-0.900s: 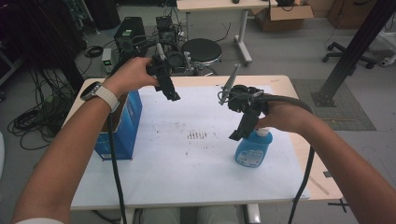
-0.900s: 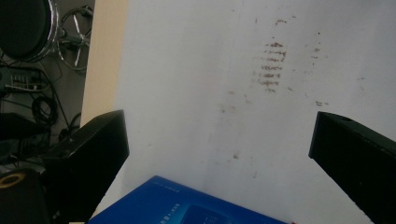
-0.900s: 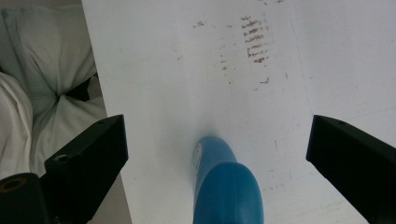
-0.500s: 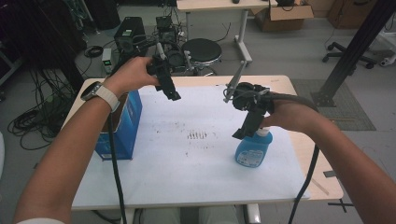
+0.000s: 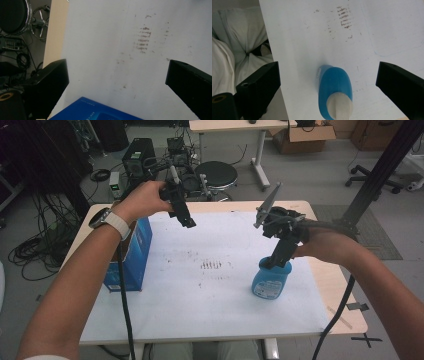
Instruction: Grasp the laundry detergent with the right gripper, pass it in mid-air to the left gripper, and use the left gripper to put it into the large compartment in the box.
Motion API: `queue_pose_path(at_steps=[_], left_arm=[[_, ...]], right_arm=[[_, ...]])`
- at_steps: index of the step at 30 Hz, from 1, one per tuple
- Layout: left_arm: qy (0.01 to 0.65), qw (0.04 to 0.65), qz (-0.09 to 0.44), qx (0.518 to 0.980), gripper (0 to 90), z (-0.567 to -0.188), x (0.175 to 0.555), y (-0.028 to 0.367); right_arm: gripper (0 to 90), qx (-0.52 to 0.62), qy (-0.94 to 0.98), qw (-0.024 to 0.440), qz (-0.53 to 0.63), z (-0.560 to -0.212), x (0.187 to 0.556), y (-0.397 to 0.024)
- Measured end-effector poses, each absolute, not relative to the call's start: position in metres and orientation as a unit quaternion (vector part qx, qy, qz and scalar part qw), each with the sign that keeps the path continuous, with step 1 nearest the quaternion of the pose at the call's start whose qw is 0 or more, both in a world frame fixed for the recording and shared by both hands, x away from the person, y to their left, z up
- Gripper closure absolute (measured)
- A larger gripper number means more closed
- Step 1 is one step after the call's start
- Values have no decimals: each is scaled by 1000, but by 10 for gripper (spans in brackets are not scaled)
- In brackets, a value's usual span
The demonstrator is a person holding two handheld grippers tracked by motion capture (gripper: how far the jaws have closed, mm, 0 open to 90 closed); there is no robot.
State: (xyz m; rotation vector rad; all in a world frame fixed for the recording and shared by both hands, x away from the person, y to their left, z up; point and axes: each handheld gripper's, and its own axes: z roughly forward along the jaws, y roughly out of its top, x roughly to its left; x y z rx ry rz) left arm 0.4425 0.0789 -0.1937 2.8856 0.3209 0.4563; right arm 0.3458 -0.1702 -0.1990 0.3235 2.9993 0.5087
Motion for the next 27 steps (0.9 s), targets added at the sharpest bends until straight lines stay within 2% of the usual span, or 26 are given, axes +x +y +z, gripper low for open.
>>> queue_pose_path(at_steps=[9, 27], left_arm=[[112, 100, 157, 976, 54, -193, 441, 80], [120, 98, 161, 975, 53, -191, 438, 82]], right_arm=[[56, 113, 976, 43, 183, -194, 342, -189], [60, 129, 971, 39, 197, -209, 337, -218]])
